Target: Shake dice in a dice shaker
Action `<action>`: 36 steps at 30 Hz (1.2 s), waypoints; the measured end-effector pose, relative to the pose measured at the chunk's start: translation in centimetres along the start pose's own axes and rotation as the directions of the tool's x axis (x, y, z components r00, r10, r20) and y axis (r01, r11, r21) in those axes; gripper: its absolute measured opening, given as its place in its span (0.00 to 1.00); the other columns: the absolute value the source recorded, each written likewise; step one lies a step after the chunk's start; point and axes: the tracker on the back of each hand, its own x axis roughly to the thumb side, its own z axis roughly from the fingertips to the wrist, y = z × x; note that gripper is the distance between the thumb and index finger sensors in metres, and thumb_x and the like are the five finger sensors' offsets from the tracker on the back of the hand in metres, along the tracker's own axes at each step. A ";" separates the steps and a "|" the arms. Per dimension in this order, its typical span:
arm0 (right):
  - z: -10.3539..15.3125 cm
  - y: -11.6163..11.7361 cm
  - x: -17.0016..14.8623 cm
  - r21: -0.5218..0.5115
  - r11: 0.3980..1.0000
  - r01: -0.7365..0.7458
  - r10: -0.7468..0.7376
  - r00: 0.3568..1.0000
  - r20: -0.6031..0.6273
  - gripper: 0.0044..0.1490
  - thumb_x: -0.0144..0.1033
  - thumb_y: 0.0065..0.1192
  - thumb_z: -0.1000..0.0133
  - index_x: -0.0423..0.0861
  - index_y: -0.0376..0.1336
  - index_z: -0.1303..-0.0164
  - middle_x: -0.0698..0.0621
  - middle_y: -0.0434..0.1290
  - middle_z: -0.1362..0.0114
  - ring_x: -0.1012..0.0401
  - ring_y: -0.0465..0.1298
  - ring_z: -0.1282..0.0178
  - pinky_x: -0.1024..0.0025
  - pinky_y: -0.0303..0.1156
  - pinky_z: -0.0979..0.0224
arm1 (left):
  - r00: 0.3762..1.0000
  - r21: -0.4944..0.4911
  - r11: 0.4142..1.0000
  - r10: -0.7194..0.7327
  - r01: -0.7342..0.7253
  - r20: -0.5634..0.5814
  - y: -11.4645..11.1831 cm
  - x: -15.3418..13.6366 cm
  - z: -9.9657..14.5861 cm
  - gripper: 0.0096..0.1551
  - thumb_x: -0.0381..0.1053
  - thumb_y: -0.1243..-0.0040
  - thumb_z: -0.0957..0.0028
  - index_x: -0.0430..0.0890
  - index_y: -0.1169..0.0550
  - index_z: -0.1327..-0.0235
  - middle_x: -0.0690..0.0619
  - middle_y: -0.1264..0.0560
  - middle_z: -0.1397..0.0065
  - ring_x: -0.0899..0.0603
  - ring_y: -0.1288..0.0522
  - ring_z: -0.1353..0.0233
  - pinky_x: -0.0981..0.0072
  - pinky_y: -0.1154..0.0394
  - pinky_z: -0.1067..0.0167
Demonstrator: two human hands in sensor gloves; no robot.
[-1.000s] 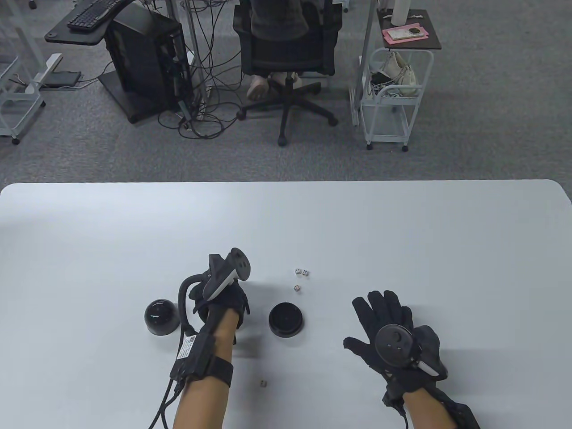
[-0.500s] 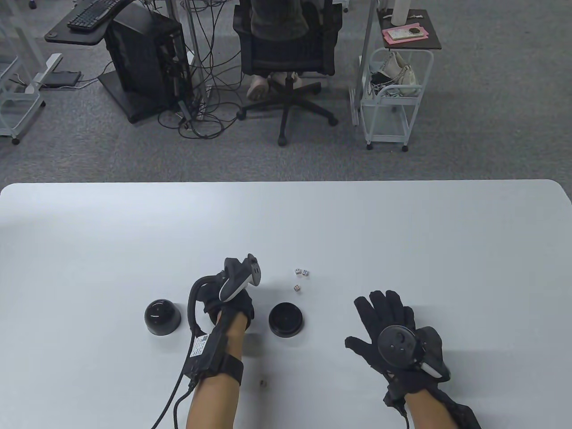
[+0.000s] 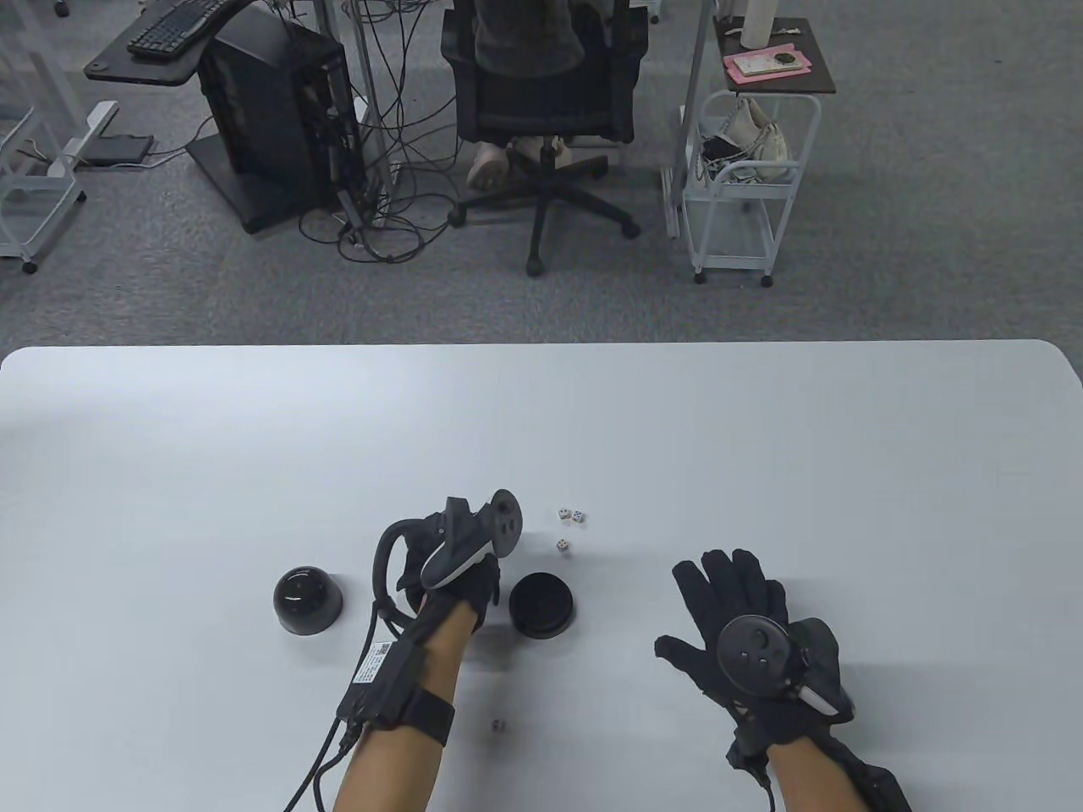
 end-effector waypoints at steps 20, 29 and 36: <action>-0.1 0.2 0.3 0.028 0.999 -0.019 0.019 1.000 -0.002 0.53 0.58 0.66 0.41 0.50 0.45 0.13 0.33 0.46 0.13 0.32 0.42 0.15 0.25 0.46 0.23 | 0.965 -0.070 0.994 0.099 -0.084 0.244 -1.7 3.4 1.8 0.26 0.55 0.28 0.50 0.53 0.21 0.38 0.50 0.16 0.38 0.38 0.19 0.33 0.37 0.29 0.34; -0.2 0.3 0.3 0.044 0.999 -0.013 0.014 1.000 -0.010 0.53 0.58 0.66 0.41 0.50 0.45 0.12 0.34 0.46 0.13 0.32 0.42 0.15 0.27 0.46 0.22 | 0.933 -0.006 0.985 0.168 -0.175 0.319 0.0 -0.1 6.0 0.26 0.55 0.28 0.49 0.53 0.22 0.38 0.49 0.17 0.39 0.37 0.18 0.37 0.44 0.23 0.40; -0.3 0.4 0.3 0.066 0.998 -0.016 0.017 1.000 -0.015 0.53 0.58 0.66 0.41 0.51 0.45 0.13 0.34 0.46 0.13 0.32 0.42 0.15 0.28 0.46 0.21 | 0.876 -0.182 0.958 0.276 -0.220 0.396 -1.7 -1.8 8.3 0.26 0.53 0.27 0.49 0.54 0.22 0.37 0.48 0.18 0.37 0.38 0.18 0.38 0.45 0.23 0.41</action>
